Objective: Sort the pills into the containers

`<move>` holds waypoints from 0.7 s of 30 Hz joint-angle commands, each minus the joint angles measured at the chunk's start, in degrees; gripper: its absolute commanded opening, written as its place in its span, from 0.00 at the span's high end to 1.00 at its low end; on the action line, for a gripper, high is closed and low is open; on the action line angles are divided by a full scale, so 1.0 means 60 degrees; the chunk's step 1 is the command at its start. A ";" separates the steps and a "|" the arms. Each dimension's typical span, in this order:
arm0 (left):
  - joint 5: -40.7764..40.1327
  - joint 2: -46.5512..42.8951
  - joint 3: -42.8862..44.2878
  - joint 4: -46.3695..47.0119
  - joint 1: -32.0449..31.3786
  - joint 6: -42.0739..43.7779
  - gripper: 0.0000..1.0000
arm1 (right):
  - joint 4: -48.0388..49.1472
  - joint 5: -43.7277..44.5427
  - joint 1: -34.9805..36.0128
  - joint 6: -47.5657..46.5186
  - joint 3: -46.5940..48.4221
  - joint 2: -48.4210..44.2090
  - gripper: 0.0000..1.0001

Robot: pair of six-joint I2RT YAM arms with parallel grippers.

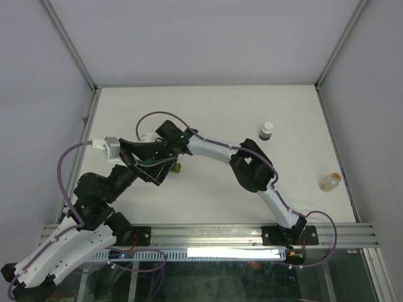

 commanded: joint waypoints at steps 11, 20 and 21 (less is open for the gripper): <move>-0.0009 -0.0187 0.0265 -0.0908 0.0084 -0.0249 0.01 | -0.1567 0.1371 0.0975 0.1057 0.2935 0.1457 0.35; -0.0090 -0.0460 0.0125 -0.1089 0.0086 -0.0298 0.01 | -0.1599 0.0971 0.0983 0.0857 0.2849 0.1387 0.26; -0.0087 -0.0465 0.0088 -0.1093 0.0075 -0.0310 0.01 | -0.1604 0.0971 0.0989 0.0769 0.2836 0.1407 0.27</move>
